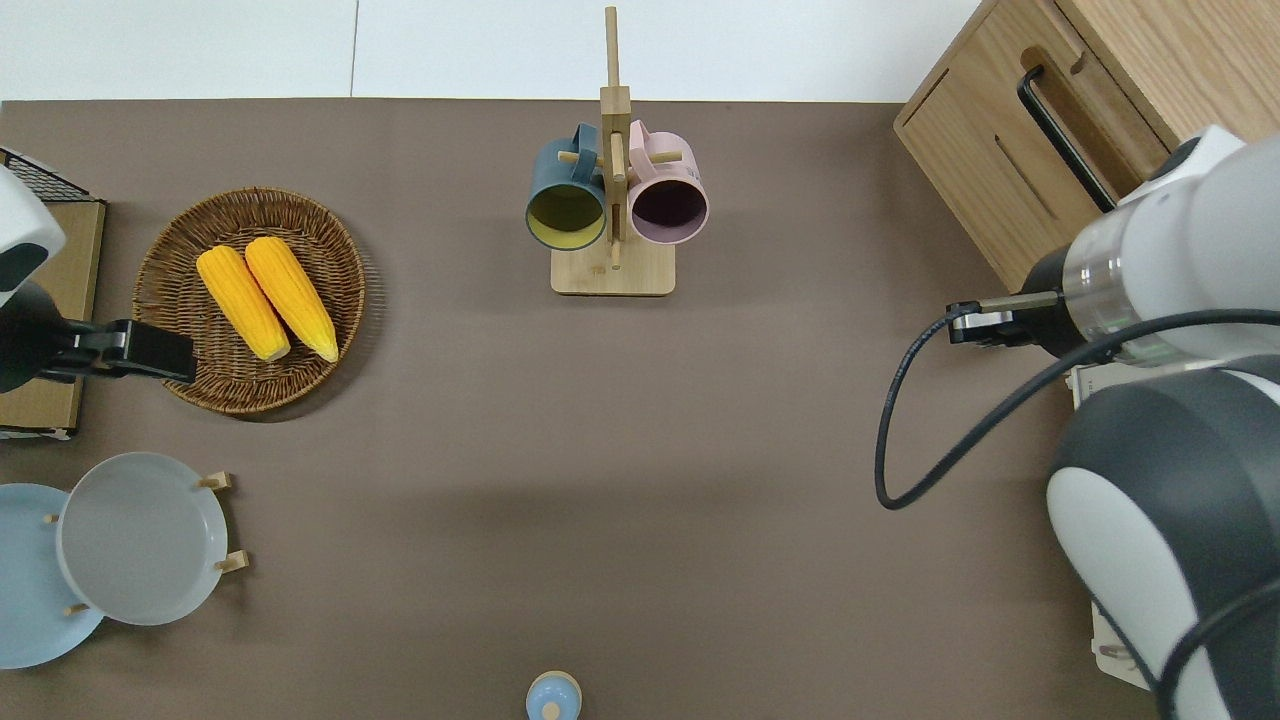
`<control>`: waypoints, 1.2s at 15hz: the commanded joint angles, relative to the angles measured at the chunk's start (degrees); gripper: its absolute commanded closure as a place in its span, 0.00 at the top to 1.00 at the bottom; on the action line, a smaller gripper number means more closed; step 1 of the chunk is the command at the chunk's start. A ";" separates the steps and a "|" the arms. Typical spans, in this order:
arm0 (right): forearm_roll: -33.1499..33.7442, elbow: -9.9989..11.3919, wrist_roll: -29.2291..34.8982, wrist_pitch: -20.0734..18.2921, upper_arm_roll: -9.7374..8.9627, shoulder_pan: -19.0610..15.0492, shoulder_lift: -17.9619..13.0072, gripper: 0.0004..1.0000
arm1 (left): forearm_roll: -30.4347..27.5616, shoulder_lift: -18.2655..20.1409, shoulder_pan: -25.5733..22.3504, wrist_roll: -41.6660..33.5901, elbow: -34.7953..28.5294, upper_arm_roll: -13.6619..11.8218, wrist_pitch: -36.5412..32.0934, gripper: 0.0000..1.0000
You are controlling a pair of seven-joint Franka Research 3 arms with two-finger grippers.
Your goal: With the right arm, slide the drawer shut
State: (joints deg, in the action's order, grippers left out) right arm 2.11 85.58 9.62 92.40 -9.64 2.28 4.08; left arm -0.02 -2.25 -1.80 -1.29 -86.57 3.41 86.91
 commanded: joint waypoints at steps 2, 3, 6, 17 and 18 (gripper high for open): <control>-4.31 2.05 -4.09 0.15 0.15 -2.11 -2.23 0.00 | 0.98 -0.65 -0.22 -0.56 1.49 0.37 -1.13 0.99; -4.31 1.70 -3.48 0.06 -0.02 -2.11 -1.88 0.17 | 0.98 -0.65 -0.22 -0.56 1.49 0.37 -1.13 0.99; -3.34 1.61 -0.67 0.06 -0.11 -1.32 -1.36 0.66 | 0.98 -0.65 -0.22 -0.56 1.40 0.37 -1.13 0.99; 2.37 -0.06 -1.62 0.06 -0.20 -1.67 -0.91 0.99 | 0.98 -0.65 -0.22 -0.56 1.49 0.37 -1.13 0.99; 2.11 -0.15 -1.54 -0.11 -0.29 -1.58 -0.91 0.99 | 0.98 -0.65 -0.22 -0.56 1.40 0.37 -1.13 0.99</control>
State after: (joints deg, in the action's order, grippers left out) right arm 2.32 86.59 8.36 92.44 -9.33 0.75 3.19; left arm -0.02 -2.25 -1.80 -1.29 -86.57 3.41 86.91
